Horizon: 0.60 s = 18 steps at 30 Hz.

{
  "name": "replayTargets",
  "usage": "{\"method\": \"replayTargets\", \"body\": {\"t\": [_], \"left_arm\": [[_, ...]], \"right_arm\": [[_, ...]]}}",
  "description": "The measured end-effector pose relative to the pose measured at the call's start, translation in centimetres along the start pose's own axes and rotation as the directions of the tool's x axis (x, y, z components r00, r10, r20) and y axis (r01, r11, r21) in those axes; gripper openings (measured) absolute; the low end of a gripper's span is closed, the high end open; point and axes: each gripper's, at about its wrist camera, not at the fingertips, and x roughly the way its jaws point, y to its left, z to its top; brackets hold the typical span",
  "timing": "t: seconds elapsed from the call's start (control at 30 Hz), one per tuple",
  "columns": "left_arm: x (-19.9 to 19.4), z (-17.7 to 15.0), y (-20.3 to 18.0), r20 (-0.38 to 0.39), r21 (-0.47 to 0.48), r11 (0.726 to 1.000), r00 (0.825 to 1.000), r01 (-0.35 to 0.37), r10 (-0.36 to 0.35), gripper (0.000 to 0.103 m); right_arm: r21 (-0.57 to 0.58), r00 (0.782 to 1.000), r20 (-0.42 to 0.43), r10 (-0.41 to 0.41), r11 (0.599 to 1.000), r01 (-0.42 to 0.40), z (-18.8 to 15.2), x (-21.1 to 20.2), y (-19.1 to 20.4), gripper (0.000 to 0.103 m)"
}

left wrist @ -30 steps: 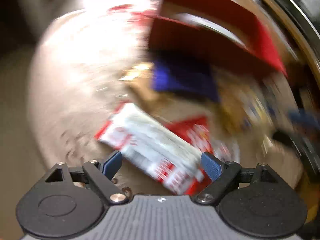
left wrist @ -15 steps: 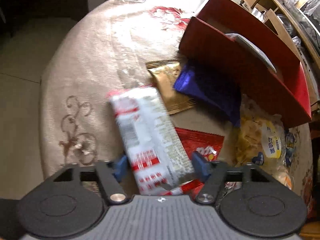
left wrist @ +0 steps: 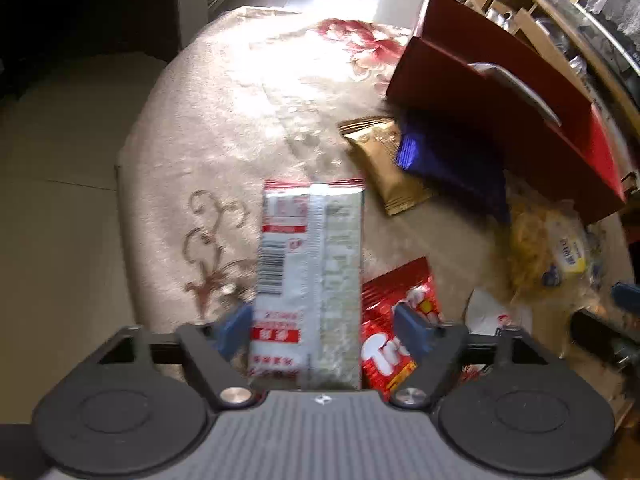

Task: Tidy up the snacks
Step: 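Grasp the white-and-red stick pack with left tool while right tool reaches the red Trolli bag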

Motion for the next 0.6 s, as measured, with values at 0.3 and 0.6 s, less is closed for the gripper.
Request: {"method": "replayTargets", "body": {"t": [0.3,0.6], "left_arm": [[-0.7,-0.1,0.8,0.015,0.026,1.0,1.0,-0.013,0.013,0.053],[-2.1,0.5,2.2,0.046,-0.022,0.998,0.998,0.052,-0.051,0.05]], "right_arm": [[-0.09,0.999,-0.047,-0.01,0.996,0.006,-0.9,1.2,3.9,0.086],[-0.195,0.995,-0.099,0.01,0.98,-0.03,-1.3,3.0,7.4,0.086]]}}
